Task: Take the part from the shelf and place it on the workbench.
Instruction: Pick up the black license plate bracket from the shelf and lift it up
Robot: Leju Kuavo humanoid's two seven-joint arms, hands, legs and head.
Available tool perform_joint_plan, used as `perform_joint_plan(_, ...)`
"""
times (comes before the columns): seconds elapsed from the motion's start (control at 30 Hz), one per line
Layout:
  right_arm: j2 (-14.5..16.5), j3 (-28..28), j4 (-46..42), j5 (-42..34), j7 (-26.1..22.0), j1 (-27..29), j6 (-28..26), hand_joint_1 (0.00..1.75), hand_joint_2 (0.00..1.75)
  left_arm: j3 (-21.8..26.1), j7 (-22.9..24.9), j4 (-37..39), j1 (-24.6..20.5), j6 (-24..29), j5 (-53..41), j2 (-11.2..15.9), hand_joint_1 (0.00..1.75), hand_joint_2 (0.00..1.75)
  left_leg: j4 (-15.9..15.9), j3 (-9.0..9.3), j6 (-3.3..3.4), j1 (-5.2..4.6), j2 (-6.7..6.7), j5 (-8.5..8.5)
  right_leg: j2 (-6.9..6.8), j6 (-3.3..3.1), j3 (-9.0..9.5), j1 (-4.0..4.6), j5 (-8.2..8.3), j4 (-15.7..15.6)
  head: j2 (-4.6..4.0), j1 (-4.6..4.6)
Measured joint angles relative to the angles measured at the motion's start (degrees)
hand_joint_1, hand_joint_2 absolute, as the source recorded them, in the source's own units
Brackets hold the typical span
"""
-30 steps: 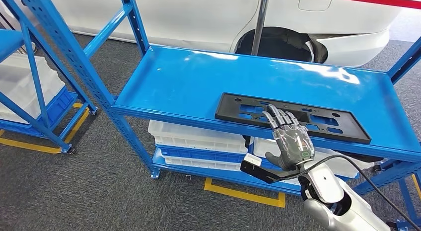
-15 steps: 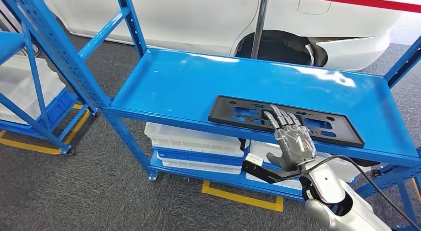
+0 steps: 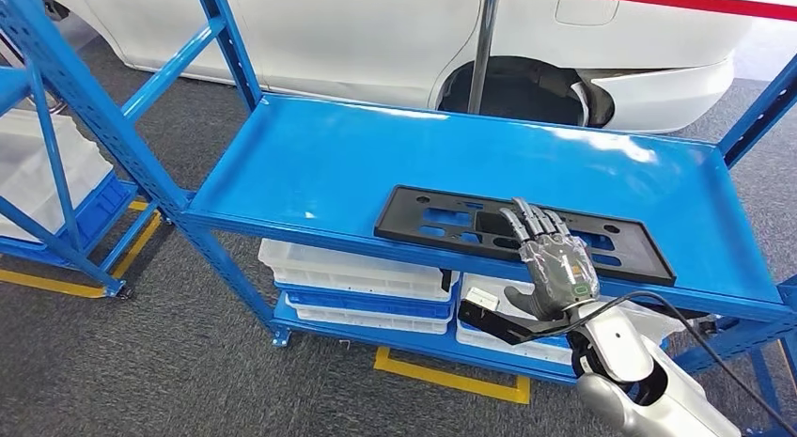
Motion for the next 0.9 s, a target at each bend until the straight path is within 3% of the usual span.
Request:
perform_joint_plan(0.1, 0.05, -0.05, -0.02, -0.01, -0.02, -0.06, -0.01, 0.00, 1.75, -0.04, 0.01, 0.00, -0.05, 0.02, 0.20, 0.02, 0.00, 0.00, -1.06, 0.54, -0.25, -0.20, 0.07, 0.00, -0.10, 0.90, 0.27, -0.23, -0.47, -0.12, 0.00, -0.07)
perform_joint_plan(0.17, 0.07, -0.14, -0.03, -0.01, -0.03, -0.20, -0.02, 0.00, 1.75, -0.06, 0.00, 0.00, -0.11, 0.02, 0.27, 0.02, 0.00, 0.00, -1.73, 1.23, 0.00, 0.21, 0.02, 0.04, -0.23, 1.35, -0.73, -0.21, -2.24, 2.64, -0.01, 0.03)
perform_joint_plan(0.27, 0.09, -0.16, -0.01, -0.01, -0.04, -0.11, 0.01, 0.00, 1.75, -0.12, 0.00, 0.00, -0.12, -0.02, 0.27, -0.01, 0.00, 0.00, -1.89, 1.71, 0.39, 0.47, -0.03, -0.26, -0.27, 1.83, -6.93, -0.32, -6.94, 14.09, -0.01, 0.19)
perform_joint_plan(0.3, 0.10, -0.16, 0.01, -0.02, -0.05, -0.02, 0.03, 0.00, 1.75, -0.15, 0.01, 0.00, -0.08, -0.02, 0.26, -0.02, 0.00, 0.00, -1.88, 1.80, 0.37, 0.52, -0.06, -0.38, -0.28, 2.01, -8.59, -0.41, -7.20, 16.45, -0.01, 0.19)
perform_joint_plan(0.33, 0.11, -0.15, 0.03, -0.03, -0.11, 0.02, 0.05, 0.00, 1.75, -0.19, 0.01, 0.00, -0.04, -0.03, 0.23, -0.02, 0.00, 0.00, -1.87, 1.95, 0.27, 0.59, -0.10, -0.52, -0.30, 2.18, -9.12, -0.50, -6.25, 16.44, -0.01, 0.19)
perform_joint_plan(0.37, 0.11, -0.15, 0.05, -0.05, -0.21, 0.03, 0.08, 0.00, 1.75, -0.22, 0.02, 0.00, -0.02, -0.03, 0.19, -0.02, 0.00, 0.00, -1.84, 2.18, 0.08, 0.69, -0.15, -0.69, -0.32, 2.33, -8.37, -0.60, -4.23, 13.99, -0.01, 0.19)
perform_joint_plan(0.43, 0.13, -0.15, 0.12, -0.10, -0.44, -0.01, 0.12, 0.00, 1.75, -0.26, 0.02, 0.00, -0.07, -0.03, 0.11, -0.02, 0.00, 0.00, -1.64, 2.69, -0.52, 0.79, -0.23, -1.20, -0.34, 2.59, -4.65, -0.76, 0.34, 5.43, -0.01, 0.20)
perform_joint_plan(0.5, 0.17, -0.11, 0.21, -0.14, -0.54, -0.05, 0.20, 0.00, 1.75, -0.29, 0.02, 0.00, -0.17, -0.03, 0.09, -0.02, 0.00, 0.00, -1.41, 2.87, -1.18, 0.65, -0.25, -1.66, -0.19, 2.14, -2.28, -0.74, 2.27, 0.19, -0.01, 0.21)
perform_joint_plan(0.57, 0.23, -0.08, 0.27, -0.36, -0.57, -0.04, 0.47, 0.00, 1.75, -0.32, 0.03, 0.00, -0.19, -0.03, 0.09, -0.03, 0.00, 0.00, -1.41, 2.86, -1.73, 0.63, -0.24, -1.82, -0.05, 1.18, -2.13, -0.52, 2.27, -0.38, -0.01, 0.20)
perform_joint_plan(0.63, 0.26, -0.03, 0.36, -1.15, -0.52, -0.13, 1.49, 0.00, 1.75, -0.35, 0.04, 0.00, -0.17, -0.05, 0.10, -0.02, 0.00, 0.00, -1.44, 2.88, -1.53, 0.77, -0.22, -1.78, -0.07, 0.72, -2.16, -0.34, 2.35, -0.39, -0.01, 0.18)
perform_joint_plan(0.73, 0.34, 0.26, 0.72, -2.66, -0.25, -0.25, 3.43, 0.00, 1.75, -0.38, 0.14, 0.00, -0.22, -0.15, 0.14, -0.02, 0.00, 0.00, -1.49, 2.91, -0.53, 0.89, -0.22, -1.66, -0.09, 0.61, -2.20, -0.13, 2.41, -0.41, -0.01, 0.16)
perform_joint_plan(0.9, 0.40, 0.90, 1.40, -5.04, 0.71, -0.68, 5.79, 0.00, 1.75, -0.37, 0.17, 0.00, -0.22, -0.31, 0.44, -0.02, 0.00, 0.00, -1.69, 2.94, -0.66, 1.11, -0.22, -1.60, -0.09, 0.34, -2.22, 0.22, 2.26, -0.38, -0.01, 0.17)
